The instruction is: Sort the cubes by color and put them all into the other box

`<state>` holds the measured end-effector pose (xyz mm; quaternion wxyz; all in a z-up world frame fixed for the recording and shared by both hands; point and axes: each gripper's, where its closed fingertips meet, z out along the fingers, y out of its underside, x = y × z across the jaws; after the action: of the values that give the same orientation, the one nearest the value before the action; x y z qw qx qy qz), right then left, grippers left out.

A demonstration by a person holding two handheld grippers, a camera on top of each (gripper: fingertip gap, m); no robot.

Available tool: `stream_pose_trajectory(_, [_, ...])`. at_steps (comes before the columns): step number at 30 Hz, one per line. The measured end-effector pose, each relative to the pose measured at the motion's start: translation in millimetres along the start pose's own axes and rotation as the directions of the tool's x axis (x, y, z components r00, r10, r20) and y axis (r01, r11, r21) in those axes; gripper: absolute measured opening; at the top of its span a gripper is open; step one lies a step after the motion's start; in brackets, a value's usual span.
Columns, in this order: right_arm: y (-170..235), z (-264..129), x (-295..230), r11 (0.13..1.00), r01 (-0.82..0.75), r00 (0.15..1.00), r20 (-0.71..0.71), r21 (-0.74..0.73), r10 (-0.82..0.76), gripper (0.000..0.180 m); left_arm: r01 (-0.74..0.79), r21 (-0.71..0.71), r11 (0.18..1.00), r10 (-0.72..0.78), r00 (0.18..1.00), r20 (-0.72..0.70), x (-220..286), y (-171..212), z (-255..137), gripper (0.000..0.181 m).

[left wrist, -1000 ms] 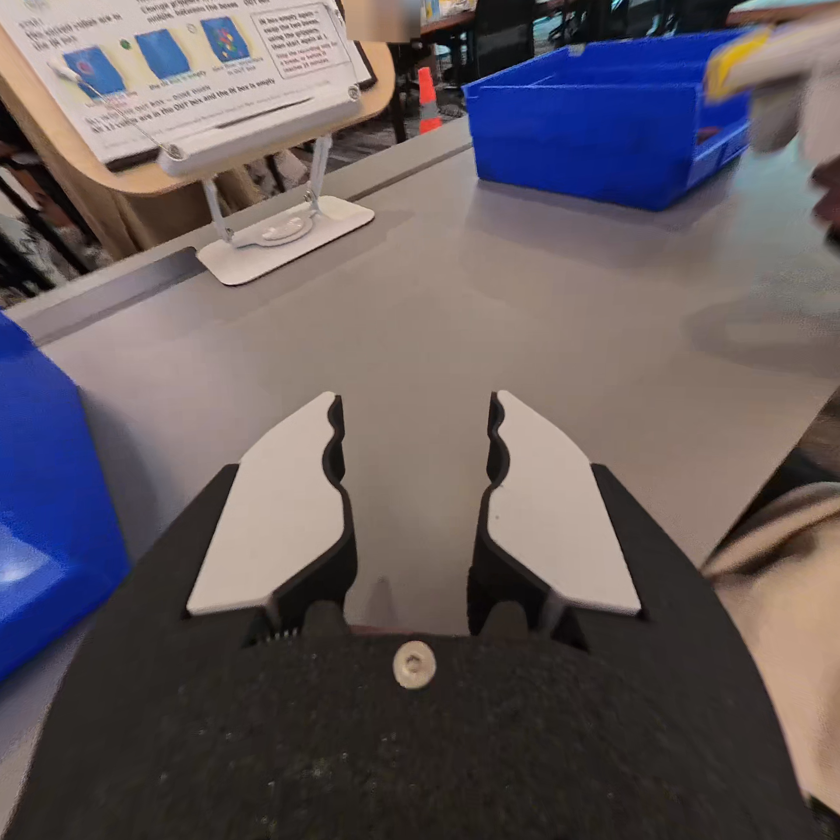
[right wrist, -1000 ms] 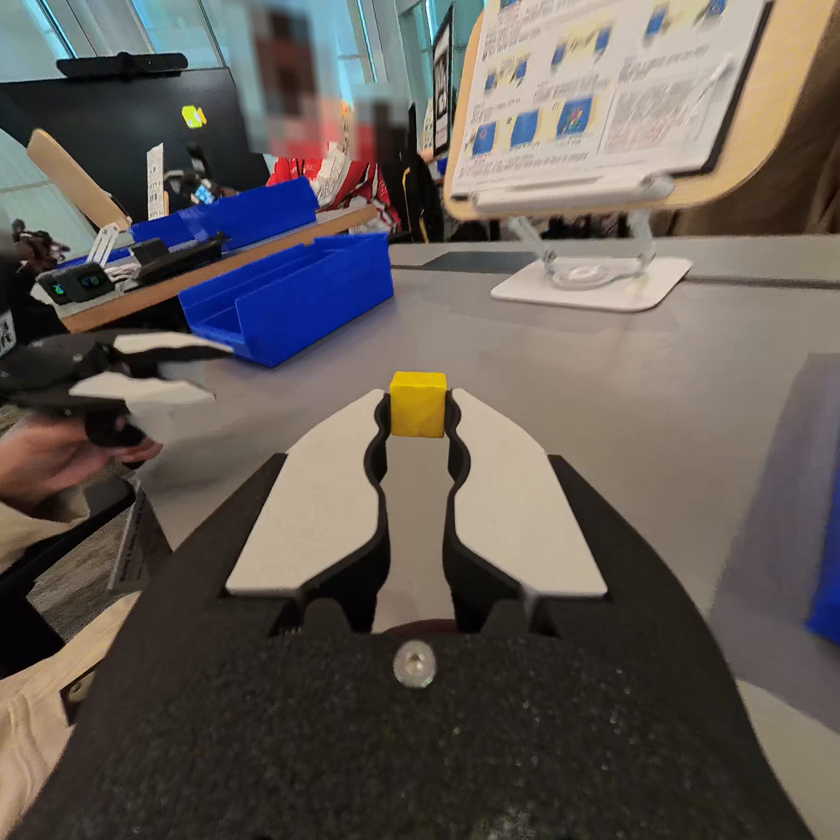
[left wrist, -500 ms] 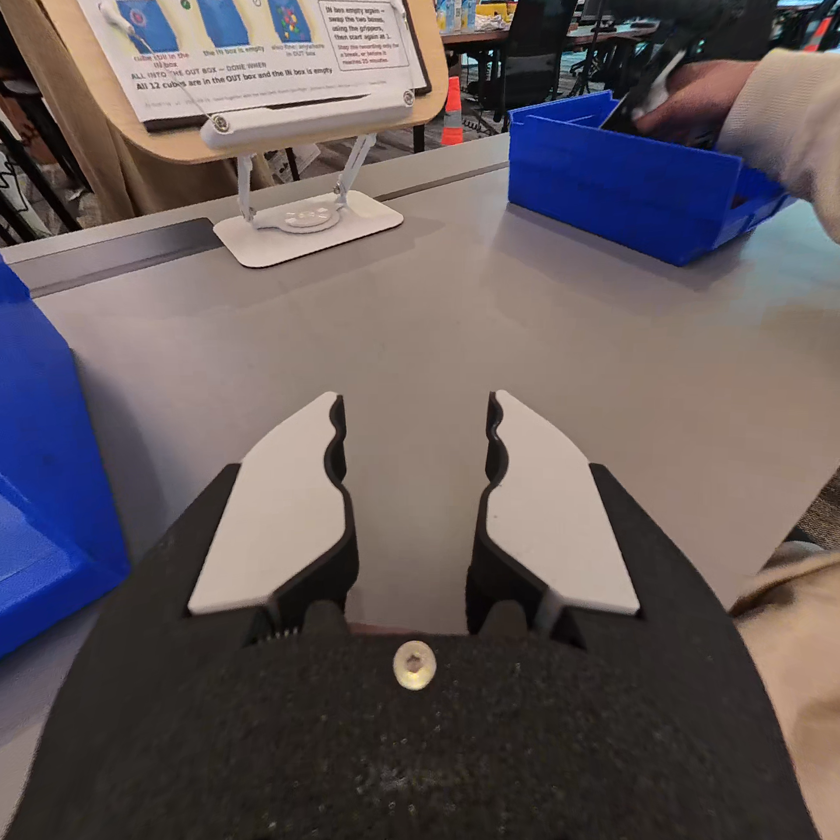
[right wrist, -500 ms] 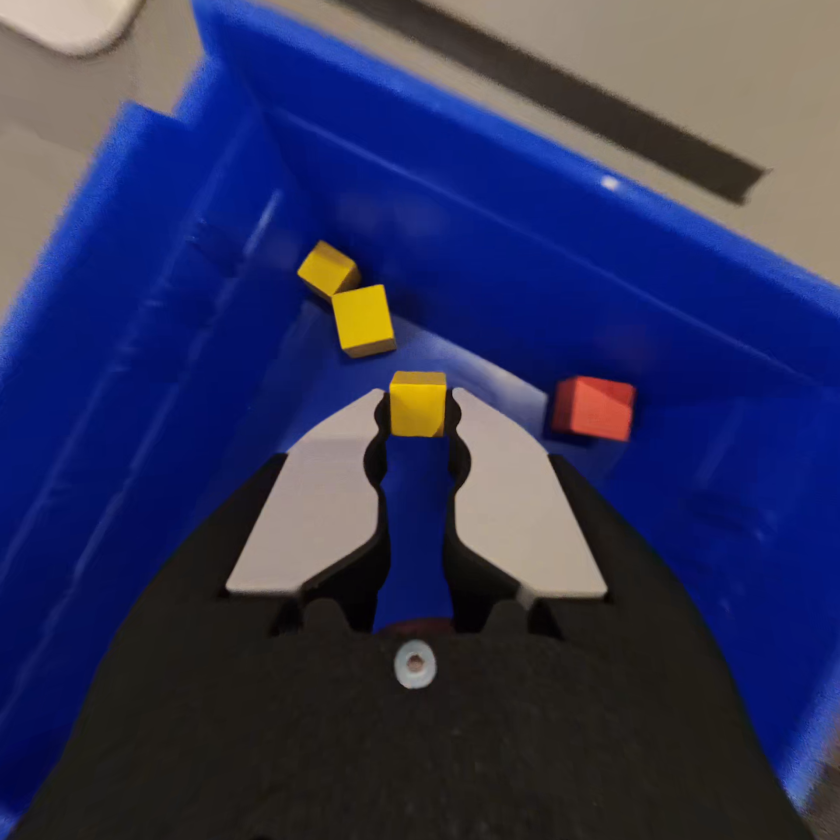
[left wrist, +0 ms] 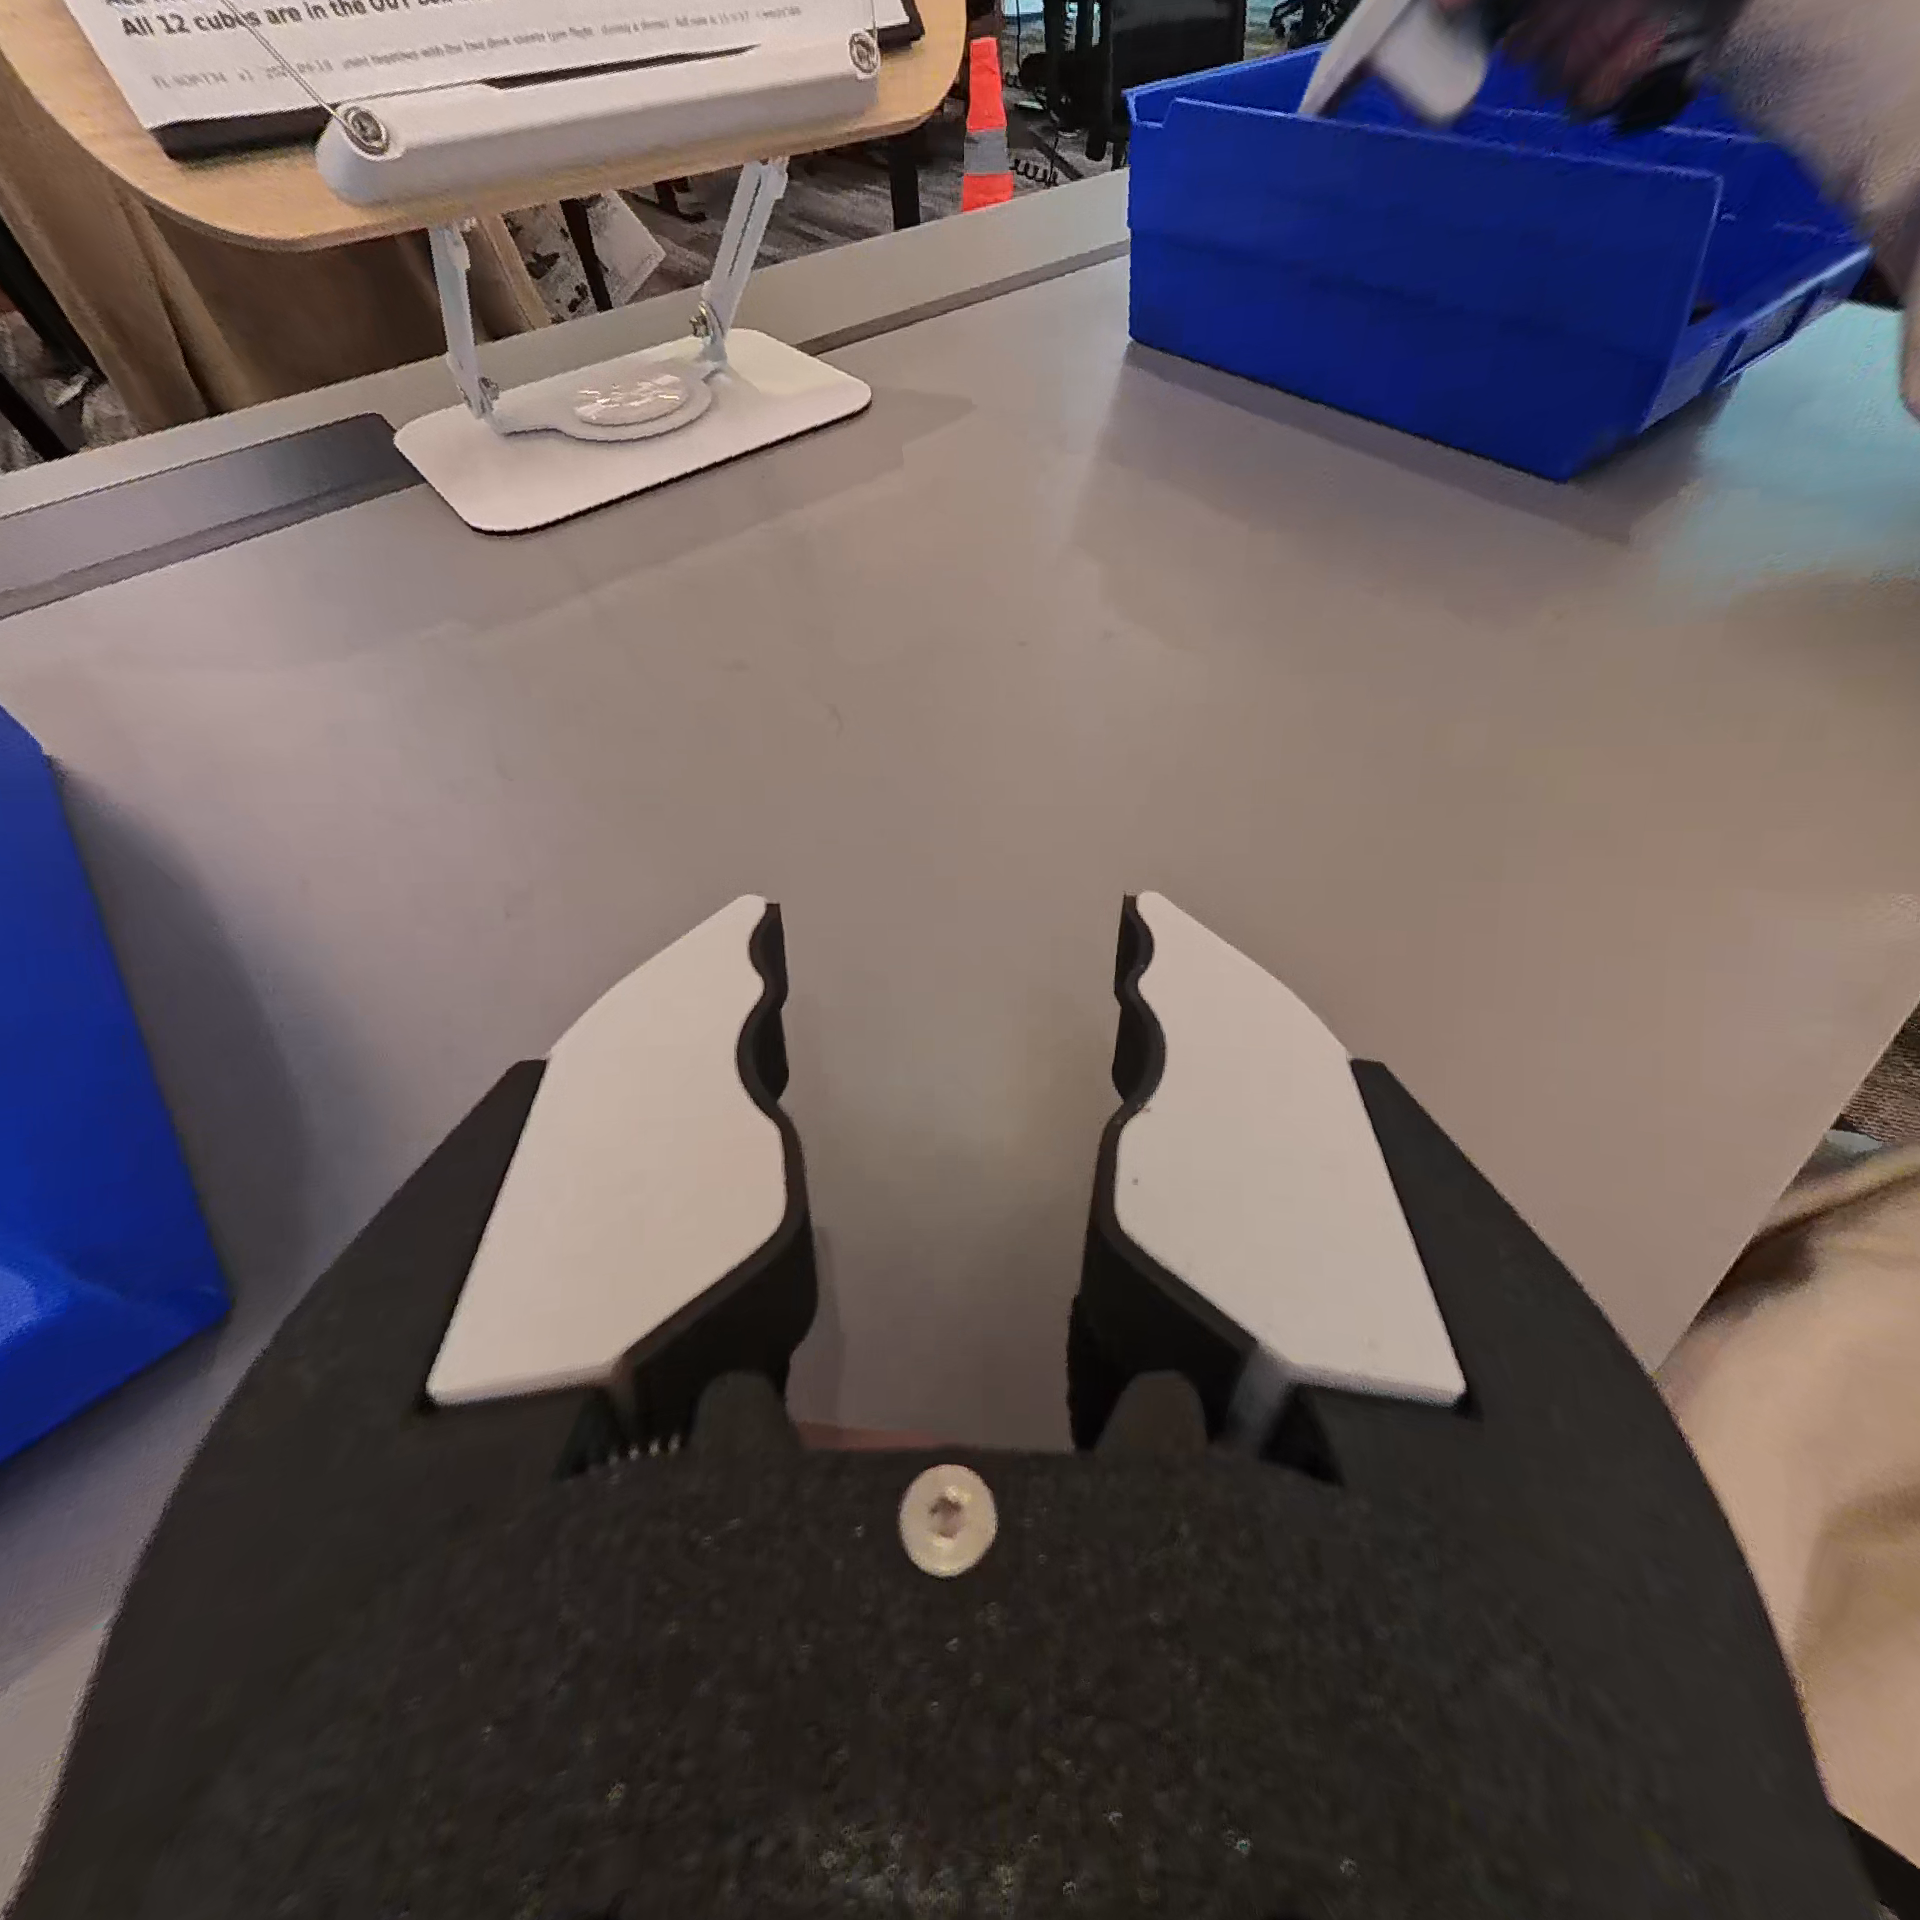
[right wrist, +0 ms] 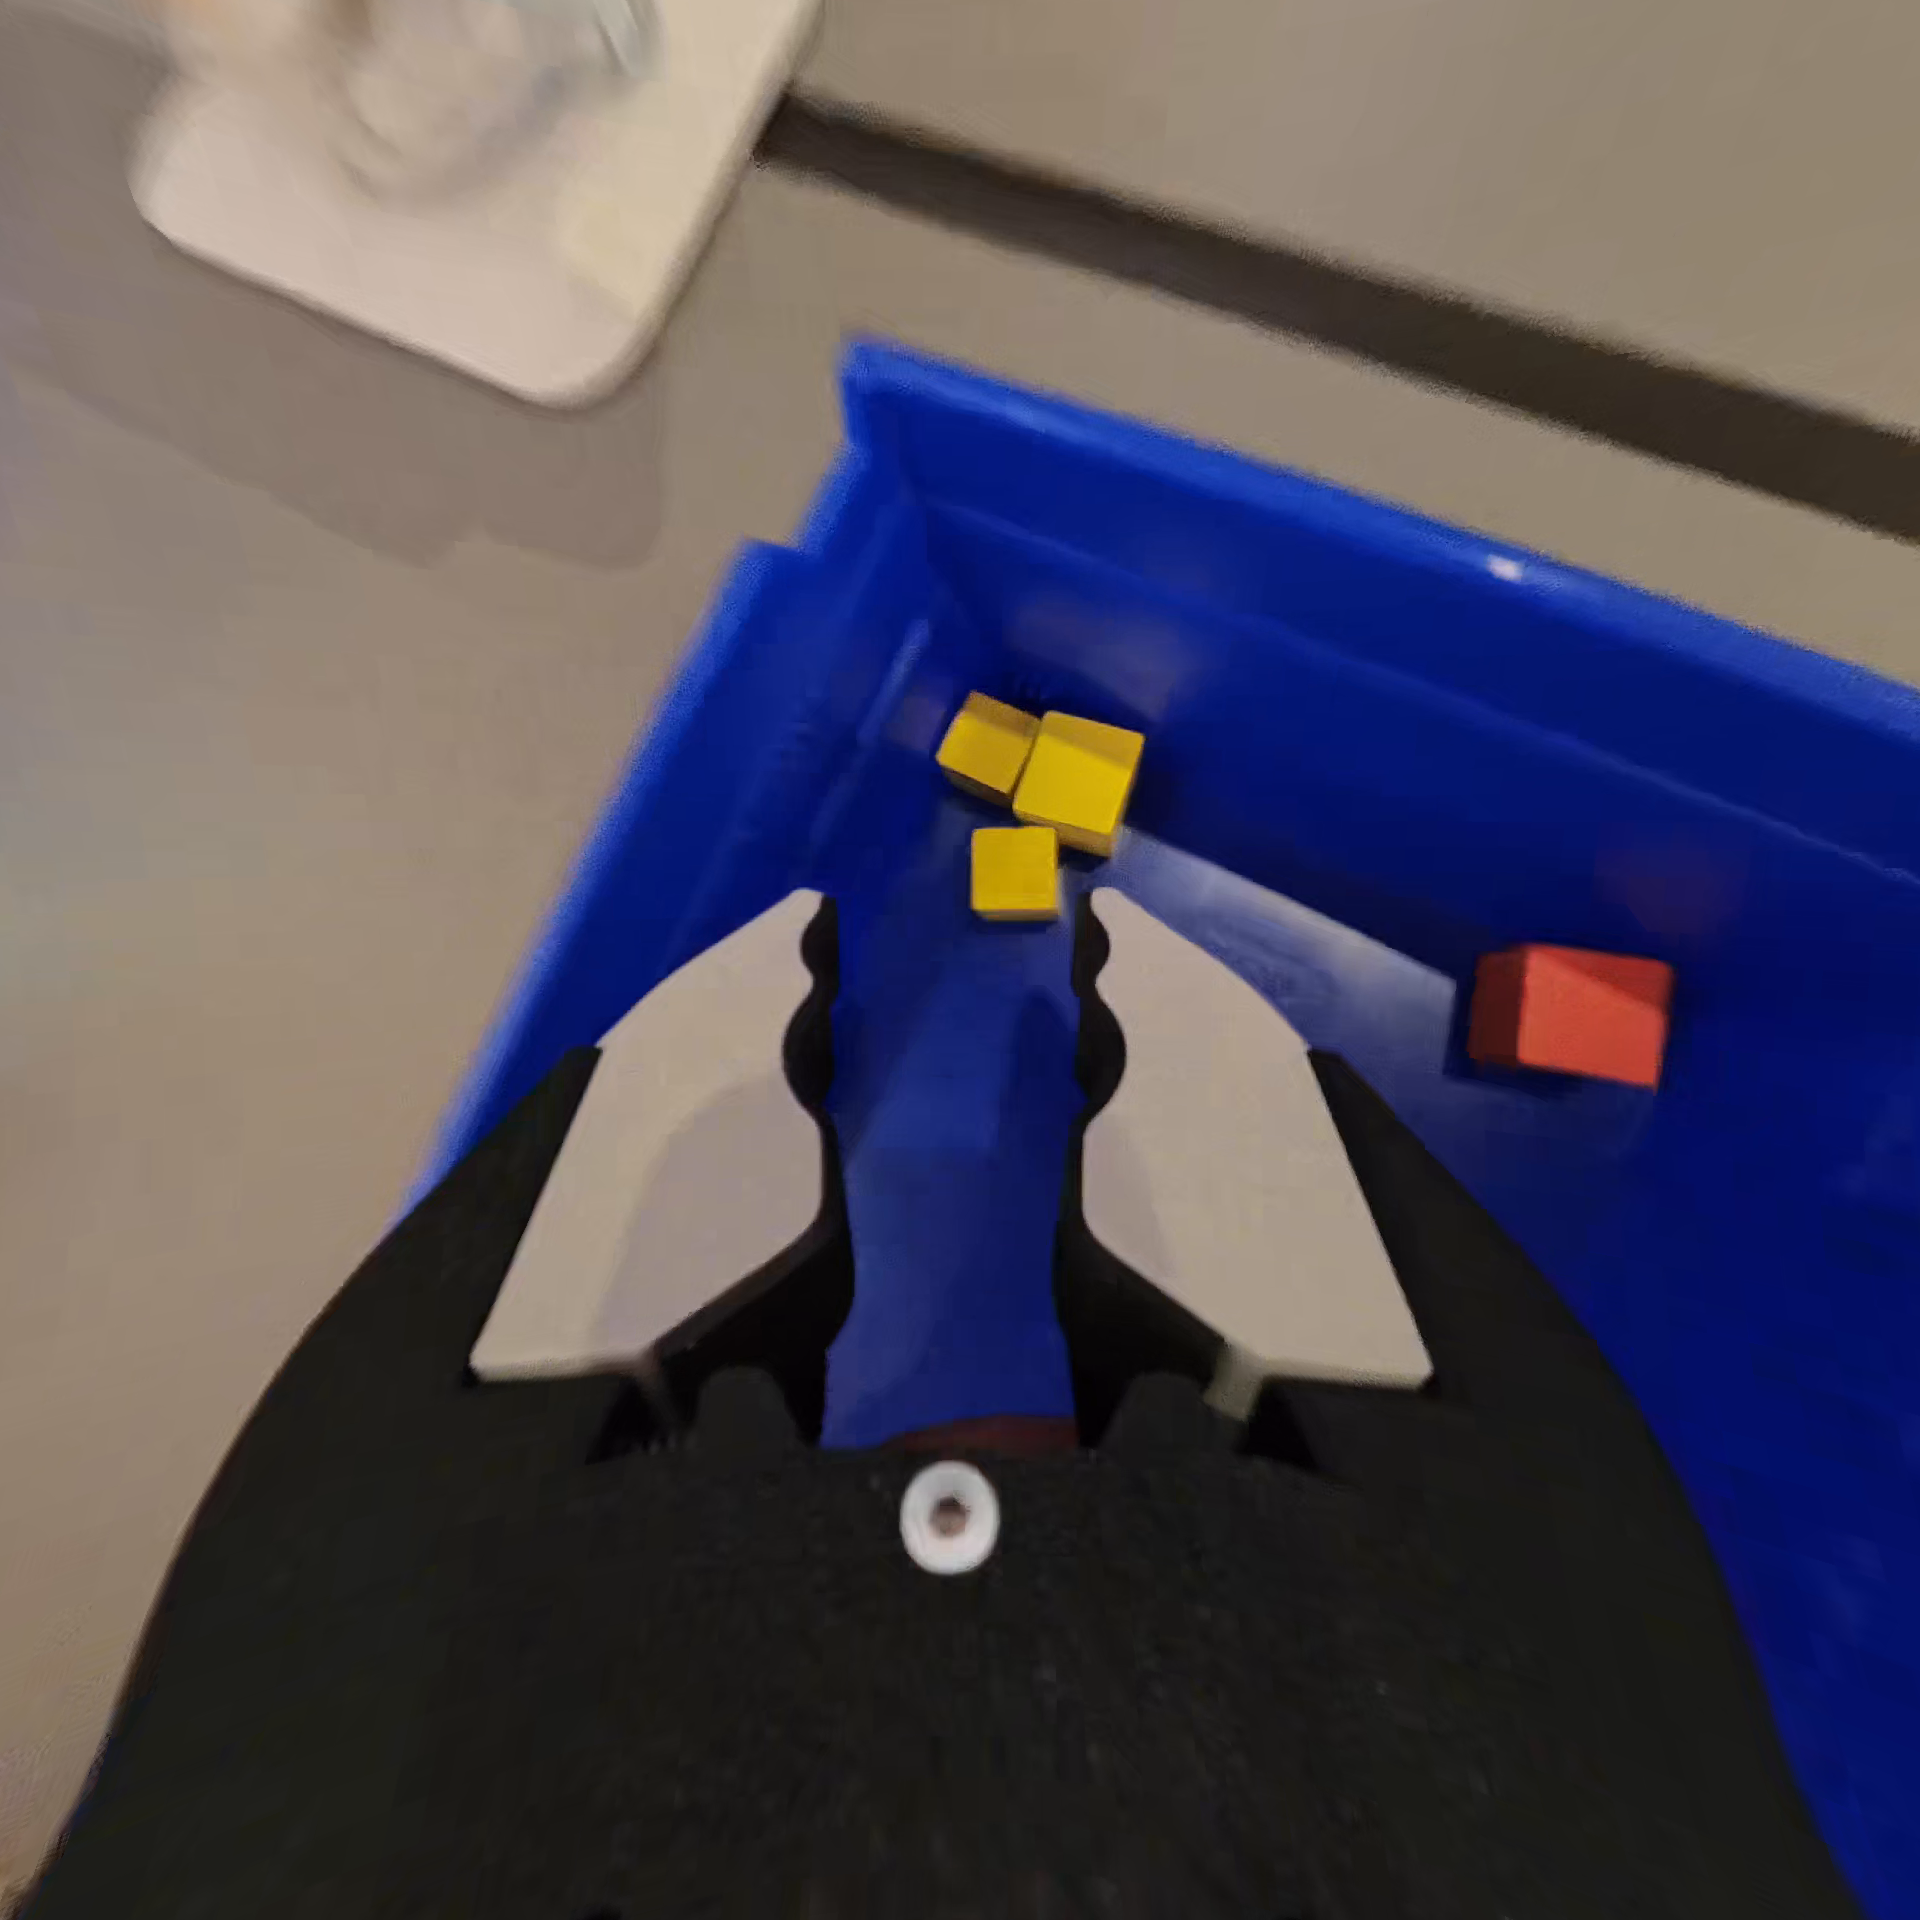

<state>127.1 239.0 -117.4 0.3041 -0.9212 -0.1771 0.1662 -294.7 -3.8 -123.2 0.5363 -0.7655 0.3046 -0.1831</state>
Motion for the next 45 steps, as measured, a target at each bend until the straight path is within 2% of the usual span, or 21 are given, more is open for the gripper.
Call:
stream_pose_trajectory(2, [-13.7, -51.5, -17.9, 0.977, -0.034, 0.999, 0.025, 0.212, 0.03, 0.043, 0.003, 0.005, 1.0, -0.003, 1.0, -0.004, 1.4, -0.8, -1.3, 0.061])
stream_pose_trajectory(3, [-18.5, -79.8, -34.0, 0.938, -0.059, 0.997, 0.058, 0.34, 0.042, 0.043, 0.01, 0.013, 1.0, -0.01, 1.0, -0.006, 2.0, -2.7, -2.2, 0.061])
stream_pose_trajectory(5, [-14.2, -130.6, -82.3, 0.814, -0.123, 0.986, 0.166, 0.567, 0.034, 0.04, 0.024, 0.03, 0.999, -0.024, 1.0, -0.008, 2.8, -7.6, -4.3, 0.06])
stream_pose_trajectory(7, [12.6, -154.7, -147.3, 0.718, -0.144, 0.966, 0.254, 0.681, -0.048, 0.037, 0.036, 0.042, 0.998, -0.036, 0.999, -0.001, 2.7, -12.3, -6.7, 0.06])
stream_pose_trajectory(10, [73.8, -136.3, -240.8, 0.73, -0.108, 0.934, 0.32, 0.675, -0.158, 0.038, 0.047, 0.059, 0.997, -0.048, 0.999, 0.024, 1.3, -17.3, -11.1, 0.06])
stream_pose_trajectory(14, [132.2, -87.9, -315.1, 0.794, -0.036, 0.932, 0.306, 0.607, -0.192, 0.038, 0.095, -0.014, 0.995, -0.094, 0.993, 0.074, -0.1, -7.0, -16.1, 0.061])
stream_pose_trajectory(18, [160.2, -64.2, -344.6, 0.82, -0.022, 0.95, 0.267, 0.572, -0.161, 0.037, 0.126, -0.038, 0.991, -0.123, 0.991, 0.06, 6.9, -1.6, -20.4, 0.06])
stream_pose_trajectory(24, [156.7, -71.3, -351.1, 0.804, 0.004, 0.952, 0.244, 0.594, -0.185, 0.038, 0.126, -0.081, 0.989, -0.119, 0.989, 0.087, -1.2, 0.1, -36.5, 0.054])
stream_pose_trajectory(28, [160.7, -67.7, -347.3, 0.818, 0.021, 0.952, 0.238, 0.574, -0.191, 0.038, 0.155, -0.052, 0.987, -0.143, 0.973, 0.182, -60.3, -29.6, -69.6, 0.054])
stream_pose_trajectory(31, [162.6, -64.6, -349.6, 0.83, 0.012, 0.941, 0.275, 0.557, -0.198, 0.038, 0.033, -0.204, 0.979, 0.017, 0.971, 0.239, -130.2, -49.8, -81.4, 0.055])
stream_pose_trajectory(33, [164.0, -61.1, -351.5, 0.837, 0.02, 0.936, 0.285, 0.546, -0.208, 0.038, -0.119, -0.385, 0.915, 0.201, 0.963, 0.182, -179.4, -48.5, -67.8, 0.054])
stream_pose_trajectory(34, [164.8, -59.3, -353.0, 0.84, 0.026, 0.933, 0.289, 0.542, -0.216, 0.038, -0.188, -0.467, 0.864, 0.277, 0.952, 0.128, -205.2, -43.8, -55.9, 0.05])
stream_pose_trajectory(36, [168.2, -54.9, -357.1, 0.85, 0.038, 0.924, 0.305, 0.525, -0.23, 0.036, -0.305, -0.616, 0.726, 0.383, 0.924, -0.006, -254.3, -24.1, -30.8, 0.058])
stream_pose_trajectory(38, [171.6, -50.5, -360.5, 0.859, 0.037, 0.92, 0.319, 0.51, -0.229, 0.036, -0.361, -0.723, 0.589, 0.383, 0.913, -0.144, -290.3, 3.6, -11.2, 0.054])
stream_pose_trajectory(40, [175.0, -46.8, -363.5, 0.868, 0.047, 0.915, 0.328, 0.494, -0.236, 0.036, -0.365, -0.784, 0.501, 0.381, 0.907, -0.179, -325.4, 19.8, 7.6, 0.056])
stream_pose_trajectory(45, [173.7, -49.6, -365.0, 0.873, 0.007, 0.905, 0.368, 0.487, -0.213, 0.035, -0.328, -0.795, 0.51, 0.279, 0.938, -0.208, -358.0, 33.1, 46.6, 0.051])
